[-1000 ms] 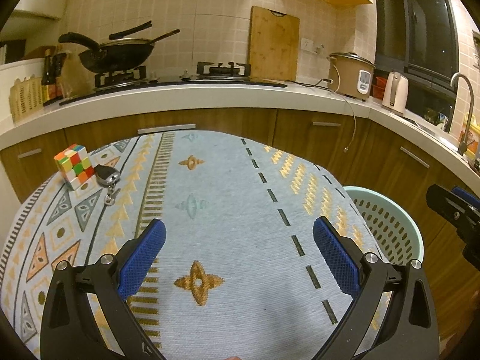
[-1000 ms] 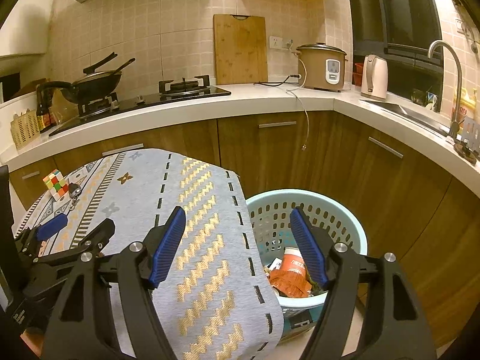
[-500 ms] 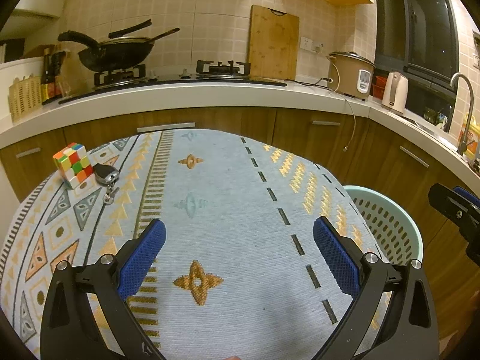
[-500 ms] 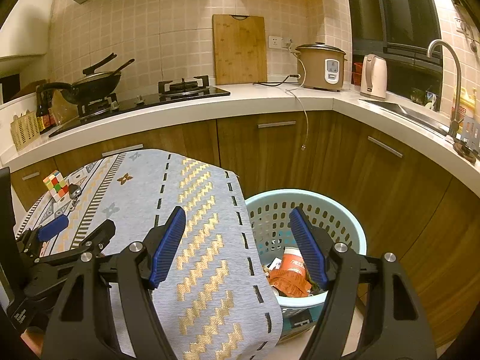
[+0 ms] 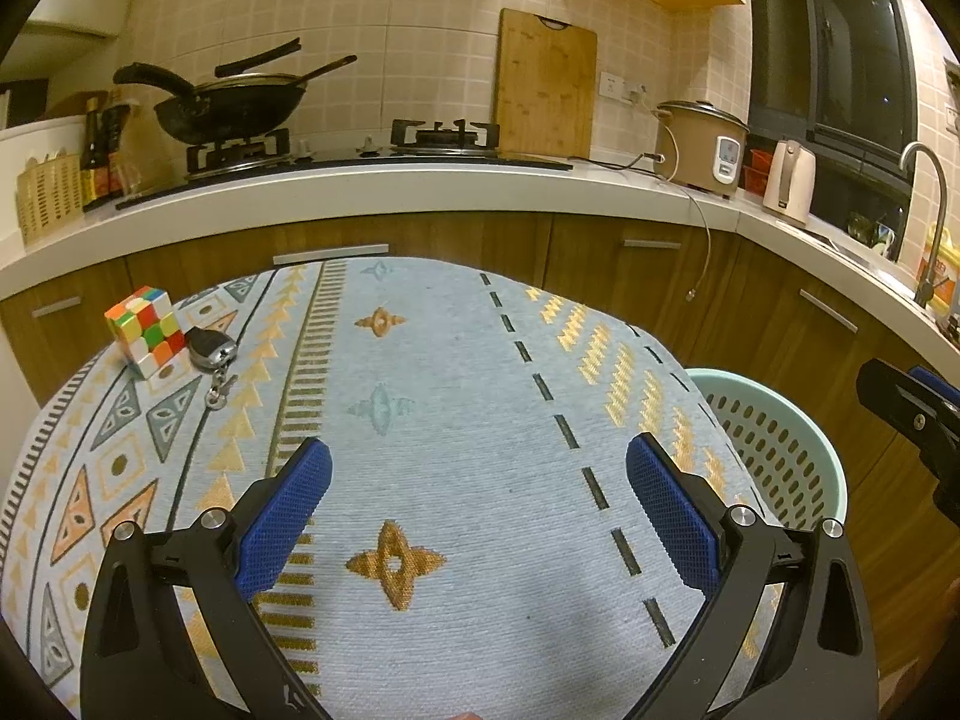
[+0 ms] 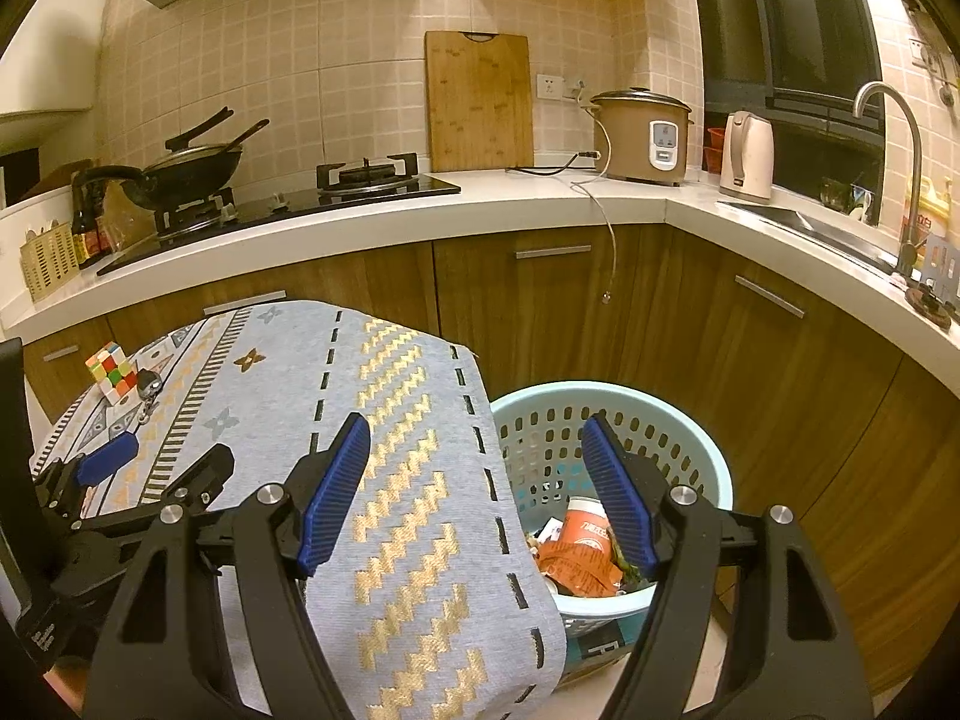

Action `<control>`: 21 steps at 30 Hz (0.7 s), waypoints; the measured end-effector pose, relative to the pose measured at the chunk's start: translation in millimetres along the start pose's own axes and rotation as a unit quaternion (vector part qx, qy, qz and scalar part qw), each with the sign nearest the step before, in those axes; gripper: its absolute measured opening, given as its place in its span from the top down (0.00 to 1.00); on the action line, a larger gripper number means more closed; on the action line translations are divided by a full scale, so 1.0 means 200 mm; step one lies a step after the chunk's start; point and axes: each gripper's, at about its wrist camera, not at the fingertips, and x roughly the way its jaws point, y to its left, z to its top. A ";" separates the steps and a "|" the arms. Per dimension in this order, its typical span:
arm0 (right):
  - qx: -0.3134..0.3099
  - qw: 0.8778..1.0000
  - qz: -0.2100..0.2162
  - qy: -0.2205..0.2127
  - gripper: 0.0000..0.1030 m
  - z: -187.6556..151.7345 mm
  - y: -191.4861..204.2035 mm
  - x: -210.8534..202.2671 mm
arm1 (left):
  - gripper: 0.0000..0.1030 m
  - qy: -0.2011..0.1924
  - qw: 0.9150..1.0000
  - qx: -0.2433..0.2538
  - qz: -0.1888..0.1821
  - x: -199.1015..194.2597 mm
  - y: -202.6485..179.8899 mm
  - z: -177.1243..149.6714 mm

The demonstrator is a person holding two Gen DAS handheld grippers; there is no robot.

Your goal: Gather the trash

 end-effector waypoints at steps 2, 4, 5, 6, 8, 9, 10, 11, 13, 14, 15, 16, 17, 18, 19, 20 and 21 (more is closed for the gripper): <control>-0.001 1.000 0.001 0.000 0.33 0.00 0.00 0.01 | 0.07 -0.001 1.000 0.002 0.000 0.00 0.00 0.00; -0.002 1.000 0.002 0.001 0.33 0.00 0.00 0.01 | 0.07 -0.001 1.000 0.003 0.000 0.00 0.00 0.00; -0.002 1.000 0.003 0.001 0.33 0.01 0.01 0.01 | 0.07 0.000 1.000 0.002 0.000 0.00 -0.01 0.00; -0.003 1.000 0.003 0.001 0.33 0.01 0.01 0.01 | 0.07 0.000 1.000 0.002 0.000 0.00 0.00 0.00; -0.005 1.000 0.003 0.000 0.33 0.01 0.01 0.01 | 0.07 0.000 1.000 0.001 0.000 0.00 0.00 0.00; -0.006 1.000 0.003 0.000 0.33 0.01 0.02 0.01 | 0.07 0.000 1.000 0.002 0.000 0.00 0.00 0.00; -0.006 1.000 0.003 -0.001 0.33 0.01 0.02 0.01 | 0.07 0.000 1.000 0.003 0.000 0.01 -0.01 0.00; -0.007 1.000 0.003 -0.001 0.33 0.02 0.02 0.01 | 0.07 0.000 1.000 0.003 0.000 0.01 -0.01 0.00; -0.007 1.000 0.004 0.000 0.33 0.02 0.02 0.01 | 0.07 0.000 1.000 0.003 -0.001 0.00 -0.01 0.00; -0.007 1.000 0.004 0.000 0.33 0.01 0.02 0.01 | 0.07 -0.001 1.000 0.004 -0.002 0.00 -0.01 0.00; -0.007 1.000 0.004 0.000 0.33 0.01 0.02 0.01 | 0.07 -0.001 1.000 0.005 -0.002 0.00 -0.01 0.00; -0.007 1.000 0.004 0.000 0.33 0.01 0.02 0.01 | 0.07 -0.001 1.000 0.006 -0.002 0.00 -0.01 0.00; -0.007 1.000 0.004 0.000 0.33 0.01 0.02 0.01 | 0.07 -0.001 1.000 0.007 -0.002 0.00 -0.01 0.00; -0.007 1.000 0.005 0.000 0.32 0.01 0.02 0.01 | 0.07 0.000 1.000 0.006 -0.001 0.01 -0.01 0.00; -0.007 1.000 0.005 0.000 0.32 0.01 0.02 0.01 | 0.07 0.000 1.000 0.005 -0.002 0.00 -0.01 0.00; -0.008 1.000 0.005 0.000 0.32 0.01 0.03 0.01 | 0.07 0.000 1.000 0.004 -0.002 0.00 -0.01 0.00; -0.008 1.000 0.004 0.001 0.31 0.01 0.03 0.02 | 0.07 0.001 1.000 0.003 -0.002 0.00 -0.01 0.00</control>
